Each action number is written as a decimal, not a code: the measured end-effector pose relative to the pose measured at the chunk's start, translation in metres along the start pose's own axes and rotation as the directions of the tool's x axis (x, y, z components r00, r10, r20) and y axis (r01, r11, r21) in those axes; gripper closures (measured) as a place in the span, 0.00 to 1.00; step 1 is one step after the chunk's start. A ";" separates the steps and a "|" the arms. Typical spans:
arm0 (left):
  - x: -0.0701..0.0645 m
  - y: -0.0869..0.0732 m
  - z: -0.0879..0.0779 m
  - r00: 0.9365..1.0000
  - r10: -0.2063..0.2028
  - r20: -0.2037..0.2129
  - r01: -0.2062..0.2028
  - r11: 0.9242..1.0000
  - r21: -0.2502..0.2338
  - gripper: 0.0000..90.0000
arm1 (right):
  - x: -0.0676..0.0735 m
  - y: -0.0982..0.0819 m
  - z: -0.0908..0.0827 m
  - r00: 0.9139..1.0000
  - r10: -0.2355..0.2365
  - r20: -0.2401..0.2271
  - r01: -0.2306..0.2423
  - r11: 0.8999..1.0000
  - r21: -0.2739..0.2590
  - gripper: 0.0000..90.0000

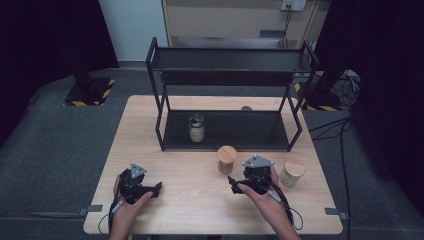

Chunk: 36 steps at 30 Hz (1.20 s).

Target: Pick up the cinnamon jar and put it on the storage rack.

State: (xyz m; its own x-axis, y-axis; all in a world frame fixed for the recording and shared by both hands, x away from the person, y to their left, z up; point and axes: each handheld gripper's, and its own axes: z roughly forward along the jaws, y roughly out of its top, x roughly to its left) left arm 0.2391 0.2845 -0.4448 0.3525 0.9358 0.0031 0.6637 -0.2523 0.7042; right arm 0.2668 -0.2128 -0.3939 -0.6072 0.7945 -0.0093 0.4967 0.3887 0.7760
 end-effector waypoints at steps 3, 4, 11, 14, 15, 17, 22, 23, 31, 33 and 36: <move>0.000 0.000 0.000 1.000 0.000 0.000 0.000 1.000 0.000 0.00 | 0.000 0.000 0.002 1.000 0.000 0.000 0.000 1.000 -0.021 0.05; 0.000 0.000 0.000 1.000 0.000 0.000 0.000 1.000 0.000 0.00 | 0.000 0.000 0.002 1.000 -0.004 0.002 0.004 0.999 -0.031 0.05; 0.000 0.000 0.000 1.000 0.000 0.000 0.000 1.000 0.000 0.00 | -0.001 0.001 0.009 1.000 -0.011 0.007 0.011 0.998 -0.058 0.05; 0.000 0.000 0.000 1.000 0.000 0.000 0.000 1.000 0.000 0.00 | -0.002 0.002 0.013 1.000 -0.002 0.005 0.002 0.998 -0.058 0.05; 0.000 0.000 0.000 1.000 0.000 0.000 0.000 1.000 0.000 0.00 | -0.002 0.002 0.014 1.000 -0.002 0.006 0.002 0.998 -0.058 0.05; 0.000 0.000 0.000 1.000 0.000 0.000 0.000 1.000 0.000 0.00 | -0.002 0.001 0.017 1.000 -0.001 0.005 0.001 0.998 -0.056 0.05; 0.000 0.000 0.000 1.000 0.000 0.000 0.000 1.000 0.000 0.00 | -0.003 0.001 0.021 1.000 0.004 0.002 -0.004 0.999 -0.052 0.05; 0.000 0.000 0.000 1.000 0.000 0.000 0.000 1.000 0.000 0.00 | -0.003 0.000 0.023 1.000 0.005 0.000 -0.005 0.999 -0.052 0.04; 0.000 0.000 0.000 1.000 0.000 0.000 0.000 1.000 0.000 0.00 | -0.006 0.001 0.036 1.000 0.025 -0.008 -0.025 0.999 -0.040 0.04; 0.000 0.000 0.000 1.000 0.000 0.000 0.000 1.000 0.000 0.00 | -0.006 0.004 0.038 1.000 0.025 -0.007 -0.025 0.999 -0.030 0.04; 0.000 0.000 0.000 1.000 0.001 0.001 -0.001 1.000 0.000 0.00 | -0.007 0.011 0.041 1.000 0.016 -0.011 -0.016 1.000 -0.008 0.04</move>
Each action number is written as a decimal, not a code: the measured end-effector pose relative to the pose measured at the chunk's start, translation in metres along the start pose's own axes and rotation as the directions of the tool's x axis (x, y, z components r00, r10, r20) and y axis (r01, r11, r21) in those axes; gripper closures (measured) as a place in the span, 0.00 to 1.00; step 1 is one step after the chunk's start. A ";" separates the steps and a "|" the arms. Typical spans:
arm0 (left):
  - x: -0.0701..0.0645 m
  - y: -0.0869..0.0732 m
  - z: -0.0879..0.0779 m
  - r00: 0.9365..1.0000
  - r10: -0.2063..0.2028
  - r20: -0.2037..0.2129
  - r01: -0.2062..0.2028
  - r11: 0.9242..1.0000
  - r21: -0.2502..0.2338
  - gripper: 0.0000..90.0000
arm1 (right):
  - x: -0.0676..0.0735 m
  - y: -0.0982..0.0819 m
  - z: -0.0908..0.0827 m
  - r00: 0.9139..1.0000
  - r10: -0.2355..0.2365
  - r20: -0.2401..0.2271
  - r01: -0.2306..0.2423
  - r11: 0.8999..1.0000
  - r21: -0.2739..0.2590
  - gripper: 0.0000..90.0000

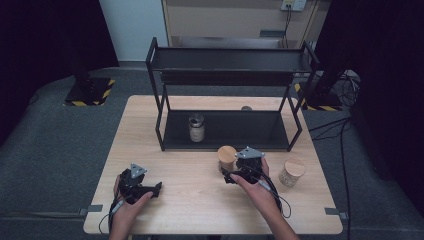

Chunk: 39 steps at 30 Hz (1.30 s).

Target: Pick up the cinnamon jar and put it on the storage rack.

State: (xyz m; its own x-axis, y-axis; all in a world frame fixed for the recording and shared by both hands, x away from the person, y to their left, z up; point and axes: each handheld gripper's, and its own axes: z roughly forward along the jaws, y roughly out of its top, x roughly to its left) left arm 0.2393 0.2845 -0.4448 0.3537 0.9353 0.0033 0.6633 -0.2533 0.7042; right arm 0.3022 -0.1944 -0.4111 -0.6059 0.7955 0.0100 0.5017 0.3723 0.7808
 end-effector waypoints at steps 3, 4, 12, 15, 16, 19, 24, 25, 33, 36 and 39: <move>0.000 0.000 0.000 1.000 0.000 0.000 0.000 1.000 0.000 0.00 | 0.000 0.008 0.004 1.000 -0.007 -0.003 0.007 1.000 0.016 0.04; 0.000 0.000 0.000 1.000 0.000 0.000 0.000 1.000 0.000 0.00 | 0.001 0.011 0.006 1.000 -0.010 -0.002 0.010 1.000 0.027 0.05; 0.000 0.000 0.000 1.000 0.001 0.001 -0.001 1.000 0.000 0.00 | 0.005 0.025 0.016 1.000 -0.013 -0.012 0.014 0.997 0.070 0.05; 0.000 0.000 0.000 1.000 0.001 0.001 -0.001 1.000 0.000 0.00 | 0.005 0.028 0.018 1.000 -0.022 -0.011 0.023 0.997 0.078 0.05; 0.000 0.000 0.000 1.000 0.001 0.001 -0.001 1.000 0.000 0.00 | 0.005 0.029 0.019 1.000 -0.020 -0.009 0.020 0.997 0.081 0.05; 0.000 0.000 0.000 1.000 0.004 0.001 -0.004 1.000 0.001 0.00 | 0.005 0.032 0.022 1.000 -0.013 -0.011 0.014 0.996 0.087 0.05; 0.000 0.000 0.000 1.000 0.003 0.001 -0.003 1.000 0.001 0.00 | 0.007 0.035 0.026 1.000 -0.021 -0.003 0.022 0.995 0.095 0.09; 0.000 0.000 0.000 1.000 0.003 0.001 -0.003 1.000 0.001 0.00 | 0.007 0.036 0.026 1.000 -0.024 0.000 0.023 0.995 0.096 0.10; 0.000 0.000 0.000 1.000 0.004 0.001 -0.004 1.000 0.001 0.00 | 0.008 0.040 0.033 1.000 -0.016 0.012 0.015 0.994 0.107 0.17; 0.000 0.000 0.000 1.000 0.004 0.001 -0.004 1.000 0.001 0.00 | 0.009 0.040 0.035 1.000 -0.018 0.016 0.016 0.995 0.103 0.21; 0.000 0.000 0.000 1.000 0.003 0.001 -0.003 1.000 0.001 0.00 | 0.011 0.042 0.037 0.999 -0.028 0.021 0.026 0.993 0.112 0.24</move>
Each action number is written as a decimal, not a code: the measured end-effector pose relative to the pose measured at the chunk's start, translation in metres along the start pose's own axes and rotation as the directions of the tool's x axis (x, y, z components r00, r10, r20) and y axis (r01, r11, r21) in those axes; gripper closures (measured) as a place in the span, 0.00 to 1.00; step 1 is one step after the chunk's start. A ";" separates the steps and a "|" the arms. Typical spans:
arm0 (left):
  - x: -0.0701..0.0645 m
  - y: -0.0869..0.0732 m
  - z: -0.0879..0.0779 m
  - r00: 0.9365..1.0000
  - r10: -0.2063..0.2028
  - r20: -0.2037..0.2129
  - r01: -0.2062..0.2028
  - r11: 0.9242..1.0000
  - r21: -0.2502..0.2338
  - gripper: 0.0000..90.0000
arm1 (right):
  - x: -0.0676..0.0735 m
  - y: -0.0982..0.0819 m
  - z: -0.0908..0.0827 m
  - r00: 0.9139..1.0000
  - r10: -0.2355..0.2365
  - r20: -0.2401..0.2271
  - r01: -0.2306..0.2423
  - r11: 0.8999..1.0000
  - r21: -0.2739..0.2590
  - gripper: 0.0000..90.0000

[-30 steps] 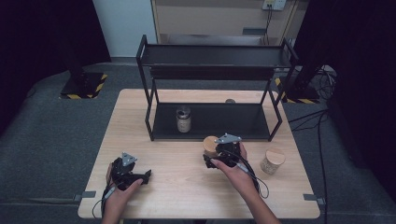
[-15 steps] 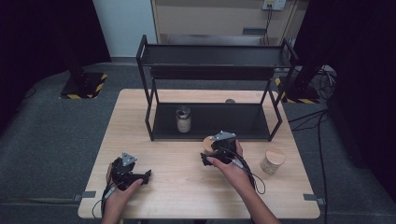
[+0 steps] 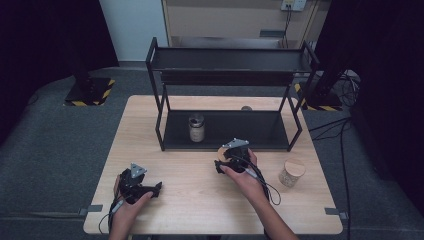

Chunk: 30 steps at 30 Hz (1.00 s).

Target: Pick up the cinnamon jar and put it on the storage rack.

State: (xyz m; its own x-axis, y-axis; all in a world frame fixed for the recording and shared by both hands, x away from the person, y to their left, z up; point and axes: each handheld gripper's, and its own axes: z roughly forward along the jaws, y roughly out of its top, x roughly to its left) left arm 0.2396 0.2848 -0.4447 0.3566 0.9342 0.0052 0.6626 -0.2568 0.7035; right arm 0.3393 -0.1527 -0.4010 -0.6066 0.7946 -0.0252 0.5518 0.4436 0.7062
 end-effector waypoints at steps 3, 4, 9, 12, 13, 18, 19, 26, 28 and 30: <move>0.000 0.000 0.000 1.000 0.000 0.000 0.000 1.000 0.000 0.00 | 0.002 0.000 0.000 1.000 -0.001 0.012 0.001 1.000 -0.001 0.27; 0.000 0.000 0.000 1.000 0.000 0.000 0.000 1.000 0.000 0.00 | 0.002 0.000 0.001 1.000 0.001 0.012 -0.001 1.000 -0.001 0.27; 0.000 0.000 0.000 1.000 0.000 0.000 0.000 1.000 0.000 0.00 | 0.001 -0.002 0.000 1.000 0.018 0.006 -0.018 1.000 -0.009 0.28; 0.000 0.000 0.000 1.000 0.001 0.001 -0.001 1.000 0.000 0.00 | 0.004 -0.002 -0.001 1.000 0.007 0.021 -0.007 1.000 -0.009 0.29; 0.000 0.000 0.000 1.000 0.002 0.001 -0.002 1.000 0.000 0.00 | 0.006 -0.002 -0.002 1.000 -0.003 0.027 0.003 1.000 -0.010 0.29; 0.000 0.000 0.000 1.000 0.002 0.001 -0.002 1.000 0.000 0.00 | 0.008 -0.001 -0.012 1.000 -0.006 0.024 0.007 1.000 -0.030 0.29; 0.000 0.000 0.000 1.000 0.002 0.002 -0.002 1.000 0.000 0.00 | 0.009 -0.001 -0.013 1.000 -0.006 0.025 0.007 1.000 -0.030 0.29; 0.000 0.000 0.000 1.000 0.002 0.002 -0.002 1.000 0.000 0.00 | 0.006 -0.004 -0.018 1.000 0.008 0.012 -0.007 1.000 -0.028 0.29; 0.000 0.000 0.000 1.000 0.002 0.002 -0.002 1.000 0.000 0.00 | 0.005 -0.005 -0.019 1.000 0.013 0.013 -0.012 0.999 -0.030 0.29; 0.000 0.000 0.000 1.000 0.002 0.002 -0.002 1.000 0.000 0.00 | 0.003 -0.004 -0.020 1.000 0.019 0.017 -0.018 0.999 -0.032 0.29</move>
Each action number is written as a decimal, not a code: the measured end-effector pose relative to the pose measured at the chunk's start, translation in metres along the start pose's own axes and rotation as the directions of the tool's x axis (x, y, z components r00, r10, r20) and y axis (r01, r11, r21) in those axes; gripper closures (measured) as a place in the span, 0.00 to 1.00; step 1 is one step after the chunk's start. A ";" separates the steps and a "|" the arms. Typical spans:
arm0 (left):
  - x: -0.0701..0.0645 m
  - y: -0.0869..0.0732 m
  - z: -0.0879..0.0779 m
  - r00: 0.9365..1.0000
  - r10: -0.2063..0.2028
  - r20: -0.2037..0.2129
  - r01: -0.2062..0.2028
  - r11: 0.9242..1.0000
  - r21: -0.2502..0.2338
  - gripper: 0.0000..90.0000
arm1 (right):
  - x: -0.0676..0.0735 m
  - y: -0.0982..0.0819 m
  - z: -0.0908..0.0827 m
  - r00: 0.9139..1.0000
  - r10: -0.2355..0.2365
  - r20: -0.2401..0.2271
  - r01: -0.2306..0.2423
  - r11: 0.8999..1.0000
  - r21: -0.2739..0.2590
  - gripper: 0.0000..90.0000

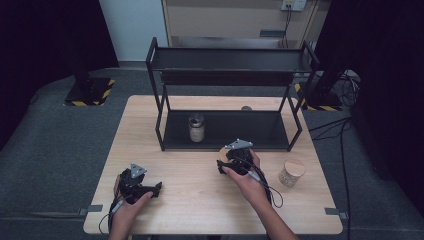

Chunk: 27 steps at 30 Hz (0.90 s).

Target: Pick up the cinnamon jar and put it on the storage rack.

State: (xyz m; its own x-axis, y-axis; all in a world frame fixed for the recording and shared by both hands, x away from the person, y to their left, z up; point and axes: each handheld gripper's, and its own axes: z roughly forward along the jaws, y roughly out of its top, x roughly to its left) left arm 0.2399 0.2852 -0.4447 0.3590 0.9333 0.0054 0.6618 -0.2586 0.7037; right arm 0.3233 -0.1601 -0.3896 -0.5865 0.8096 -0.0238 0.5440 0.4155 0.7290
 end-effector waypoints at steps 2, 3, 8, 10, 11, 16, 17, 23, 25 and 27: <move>0.000 0.000 0.000 1.000 0.000 0.000 0.000 1.000 0.000 0.00 | -0.002 0.001 -0.001 1.000 0.005 0.002 -0.005 1.000 -0.004 0.29; 0.000 0.000 0.000 1.000 0.000 0.000 0.000 1.000 0.000 0.00 | -0.002 0.001 -0.002 1.000 0.008 0.002 -0.008 1.000 -0.006 0.29; 0.000 0.000 0.000 1.000 0.000 0.000 0.000 1.000 0.000 0.00 | -0.005 0.004 -0.004 1.000 0.017 0.006 -0.017 1.000 -0.011 0.29; 0.000 0.000 0.000 1.000 0.000 0.000 0.000 1.000 0.000 0.00 | -0.006 0.005 -0.005 1.000 0.023 0.005 -0.023 1.000 -0.015 0.29; 0.000 0.000 0.000 1.000 0.000 0.000 0.000 1.000 0.000 0.00 | -0.007 0.005 -0.005 1.000 0.025 0.005 -0.025 1.000 -0.016 0.29; 0.000 0.000 0.000 1.000 0.000 0.000 0.000 1.000 0.000 0.00 | -0.009 0.007 -0.005 0.999 0.038 0.006 -0.038 0.999 -0.016 0.29; 0.000 0.000 0.000 1.000 0.000 0.000 0.000 1.000 0.000 0.00 | -0.009 0.007 -0.005 0.999 0.038 0.007 -0.038 0.999 -0.015 0.29; 0.000 0.000 0.000 1.000 0.000 0.000 0.000 1.000 0.000 0.00 | -0.010 0.010 -0.005 0.999 0.045 0.009 -0.045 0.999 -0.019 0.29; 0.000 0.000 0.000 1.000 0.001 0.001 -0.001 1.000 0.000 0.00 | -0.010 0.011 -0.005 0.999 0.044 0.009 -0.044 0.999 -0.021 0.29; 0.000 0.000 0.000 1.000 0.001 0.001 -0.001 1.000 0.000 0.00 | -0.011 0.012 -0.005 0.999 0.050 0.010 -0.050 0.998 -0.024 0.29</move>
State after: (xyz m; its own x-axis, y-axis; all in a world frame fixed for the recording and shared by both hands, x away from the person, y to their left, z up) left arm 0.2400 0.2854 -0.4447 0.3600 0.9329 0.0051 0.6616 -0.2591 0.7037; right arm 0.3331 -0.1657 -0.3767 -0.5527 0.8333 0.0062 0.5581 0.3646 0.7454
